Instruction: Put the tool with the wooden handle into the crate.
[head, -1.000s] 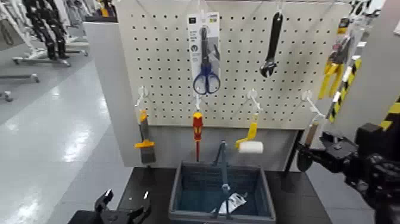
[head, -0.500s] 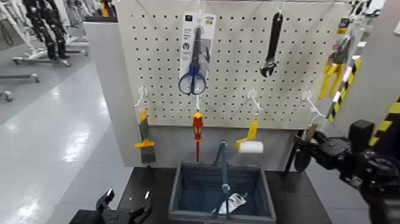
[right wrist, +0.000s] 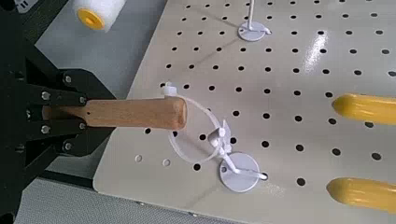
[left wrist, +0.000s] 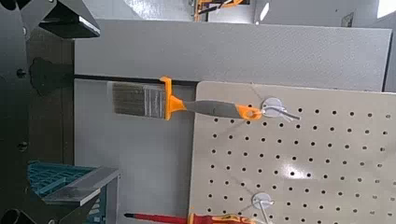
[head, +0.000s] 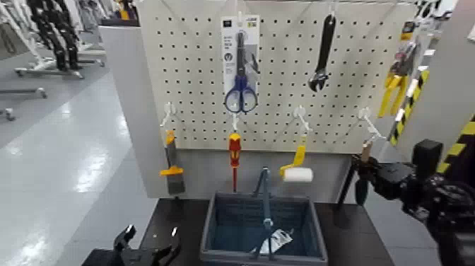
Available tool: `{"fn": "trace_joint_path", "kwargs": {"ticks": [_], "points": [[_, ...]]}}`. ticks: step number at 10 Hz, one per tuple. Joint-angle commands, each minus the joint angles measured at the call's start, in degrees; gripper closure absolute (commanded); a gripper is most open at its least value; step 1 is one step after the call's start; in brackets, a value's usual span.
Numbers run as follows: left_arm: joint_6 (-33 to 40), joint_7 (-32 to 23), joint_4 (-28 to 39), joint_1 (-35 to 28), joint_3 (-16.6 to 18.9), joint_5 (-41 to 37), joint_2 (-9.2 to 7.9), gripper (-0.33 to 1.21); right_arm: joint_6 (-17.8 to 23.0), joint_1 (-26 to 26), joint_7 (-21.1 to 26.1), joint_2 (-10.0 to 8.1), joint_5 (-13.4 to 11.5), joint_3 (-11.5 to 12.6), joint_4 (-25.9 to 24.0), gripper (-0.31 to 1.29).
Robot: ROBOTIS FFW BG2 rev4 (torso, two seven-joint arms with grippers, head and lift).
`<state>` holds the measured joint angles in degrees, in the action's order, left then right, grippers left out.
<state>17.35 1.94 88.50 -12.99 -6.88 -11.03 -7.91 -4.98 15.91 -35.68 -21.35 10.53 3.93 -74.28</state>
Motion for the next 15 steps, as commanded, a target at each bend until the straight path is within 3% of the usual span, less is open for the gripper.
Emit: {"fn": "trace_joint_path", "kwargs": {"ticks": [1, 3, 6, 9, 11, 15], "points": [[0.05, 0.00, 0.00, -0.01, 0.03, -0.04, 0.00, 0.11, 0.06, -0.35, -0.10, 0.08, 0.01, 0.55, -0.60, 1.14], [0.05, 0.00, 0.00, -0.10, 0.11, -0.04, 0.00, 0.11, 0.32, -1.67, -0.10, 0.70, -0.07, 1.78, -2.36, 1.14], [0.14, 0.09, 0.00, -0.19, 0.11, -0.04, 0.09, 0.11, -0.47, -6.24, 0.26, 3.25, -0.60, 5.12, -10.27, 1.14], [0.14, 0.26, 0.09, -0.19, 0.20, -0.13, 0.00, 0.11, -1.26, -9.76, 0.34, 5.27, -0.34, 6.88, -16.59, 1.14], [0.14, 0.26, 0.09, -0.28, 0.20, -0.22, 0.00, 0.11, -0.91, -12.66, 1.05, 7.38, 2.65, 8.28, -19.67, 1.14], [0.14, 0.26, 0.09, -0.28, 0.11, -0.22, 0.00, 0.11, 0.14, -14.59, 0.34, 10.89, 6.34, 7.67, -22.75, 1.14]]}}
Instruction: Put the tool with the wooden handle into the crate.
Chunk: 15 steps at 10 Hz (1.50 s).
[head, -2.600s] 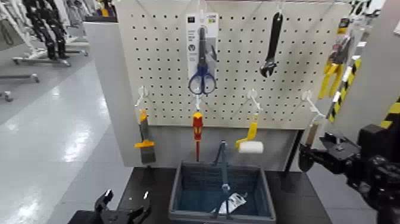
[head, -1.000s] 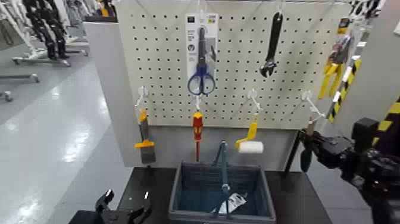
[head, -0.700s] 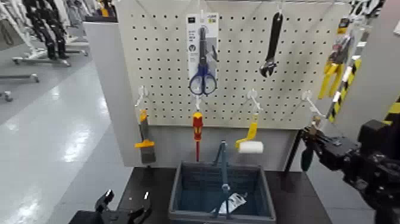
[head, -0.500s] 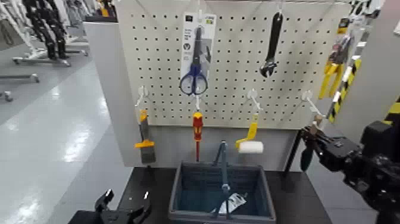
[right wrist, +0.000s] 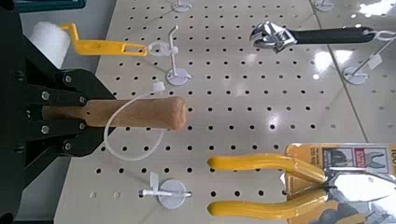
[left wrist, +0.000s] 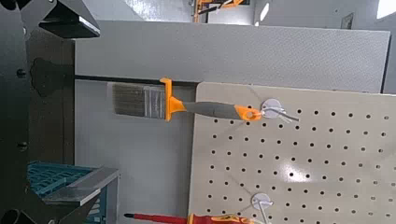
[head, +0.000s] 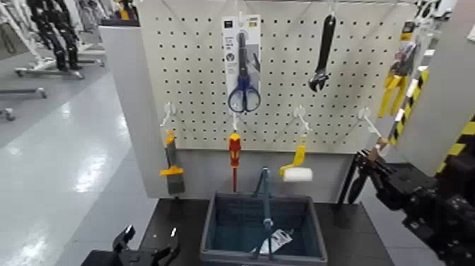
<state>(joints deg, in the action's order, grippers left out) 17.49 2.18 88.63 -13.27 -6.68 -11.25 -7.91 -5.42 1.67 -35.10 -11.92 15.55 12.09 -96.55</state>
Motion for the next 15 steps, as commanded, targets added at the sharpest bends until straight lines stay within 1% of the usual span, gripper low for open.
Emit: {"fn": "trace_joint_path", "kwargs": {"ticks": [1, 2, 4, 6, 8, 9, 12, 14, 15], "points": [[0.00, 0.01, -0.04, 0.00, 0.00, -0.09, 0.00, 0.11, 1.12, -0.79, -0.32, 2.34, 2.74, -0.66, -0.40, 1.14], [0.00, 0.01, -0.04, 0.00, -0.09, -0.09, 0.00, 0.11, 2.08, -1.32, -0.32, 3.04, 4.49, -0.93, -0.22, 1.14], [0.00, 0.01, -0.04, 0.09, -0.09, -0.09, 0.09, 0.11, 3.75, -1.41, -0.32, 4.19, 6.78, -2.33, 1.71, 1.14], [0.00, 0.01, -0.13, 0.17, -0.09, -0.09, 0.00, 0.11, 6.21, -0.88, -0.23, 5.15, 10.03, -4.53, 6.11, 1.15], [0.00, 0.01, -0.13, 0.17, -0.17, -0.09, 0.09, 0.11, 7.71, -0.09, -0.14, 6.21, 11.88, -6.38, 10.59, 1.15], [0.00, 0.01, -0.13, 0.26, -0.17, -0.09, 0.09, 0.11, 8.32, 0.52, -0.14, 6.56, 13.28, -7.52, 12.87, 1.15], [0.00, 0.01, -0.30, 0.53, -0.26, -0.09, 0.09, 0.11, 8.68, 2.02, -0.05, 6.65, 16.71, -11.65, 17.71, 1.15], [0.00, 0.10, -0.48, 0.70, -0.26, -0.09, 0.09, 0.11, 8.32, 2.99, 0.65, 6.56, 18.03, -14.46, 19.64, 1.15], [0.00, 0.19, -0.57, 0.70, -0.35, -0.09, 0.09, 0.11, 7.71, 3.16, 1.35, 6.56, 18.03, -15.25, 19.82, 1.15]]}}
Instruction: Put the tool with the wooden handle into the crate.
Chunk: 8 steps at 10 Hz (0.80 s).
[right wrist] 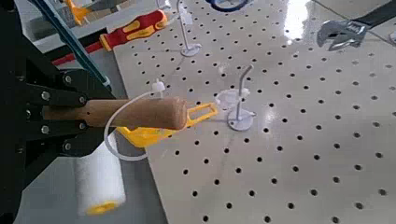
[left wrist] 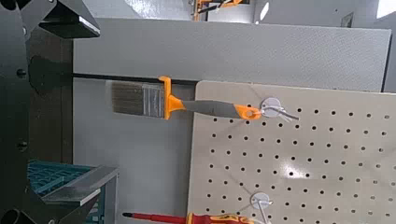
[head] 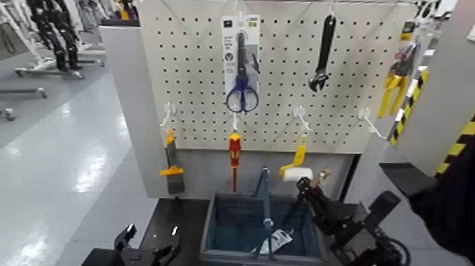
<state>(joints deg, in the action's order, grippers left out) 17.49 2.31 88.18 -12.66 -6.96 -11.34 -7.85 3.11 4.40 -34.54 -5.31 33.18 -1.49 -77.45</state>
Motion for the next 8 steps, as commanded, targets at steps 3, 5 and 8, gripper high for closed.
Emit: {"fn": "trace_joint_path", "kwargs": {"ticks": [3, 5, 8], "points": [[0.00, 0.06, -0.11, 0.09, 0.02, 0.00, 0.02, 0.11, -2.24, 0.87, 1.67, -0.14, 1.97, -3.61, 1.33, 1.14], [0.00, 0.06, -0.11, 0.00, 0.02, -0.09, 0.02, 0.11, -3.90, 0.96, 2.02, -0.32, 2.50, -4.40, 1.16, 1.14], [0.09, 0.06, -0.11, -0.09, 0.20, -0.18, 0.02, 0.11, -4.61, 0.87, 2.72, -0.32, 3.73, -4.58, 0.81, 0.66]]}}
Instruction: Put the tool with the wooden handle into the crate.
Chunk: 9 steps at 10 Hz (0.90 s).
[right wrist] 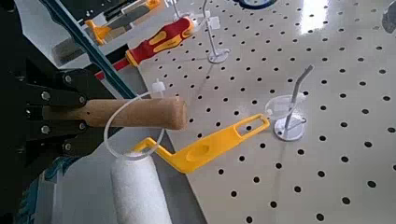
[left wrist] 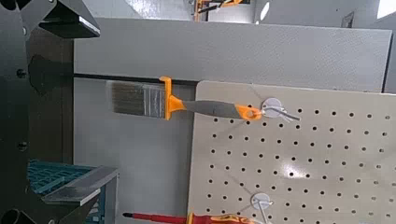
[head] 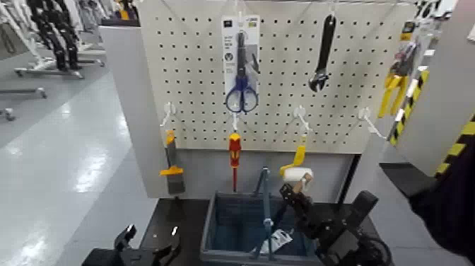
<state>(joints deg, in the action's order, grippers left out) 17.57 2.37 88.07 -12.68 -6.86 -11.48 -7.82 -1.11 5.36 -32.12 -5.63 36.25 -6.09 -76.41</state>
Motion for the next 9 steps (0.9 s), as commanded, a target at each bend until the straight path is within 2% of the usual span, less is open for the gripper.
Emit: {"fn": "trace_joint_path", "kwargs": {"ticks": [1, 2, 5, 9], "points": [[0.09, 0.00, 0.00, -0.06, 0.09, -0.13, -0.09, 0.11, -0.56, -0.26, 0.39, 0.01, 0.48, 0.38, -0.67, 0.26], [0.18, 0.00, 0.00, -0.15, 0.09, -0.13, -0.09, 0.11, -0.64, -0.62, 0.48, 0.01, -0.83, 1.08, -1.72, 0.12], [0.27, 0.00, 0.00, -0.24, 0.09, -0.30, -0.09, 0.11, -1.26, -1.67, 1.27, 0.10, -4.17, 2.84, -5.41, 0.14], [0.36, 0.00, 0.09, -0.42, 0.18, -0.39, -0.09, 0.11, -1.79, -5.19, 8.74, 0.18, -13.05, 3.72, -13.32, 0.14]]}}
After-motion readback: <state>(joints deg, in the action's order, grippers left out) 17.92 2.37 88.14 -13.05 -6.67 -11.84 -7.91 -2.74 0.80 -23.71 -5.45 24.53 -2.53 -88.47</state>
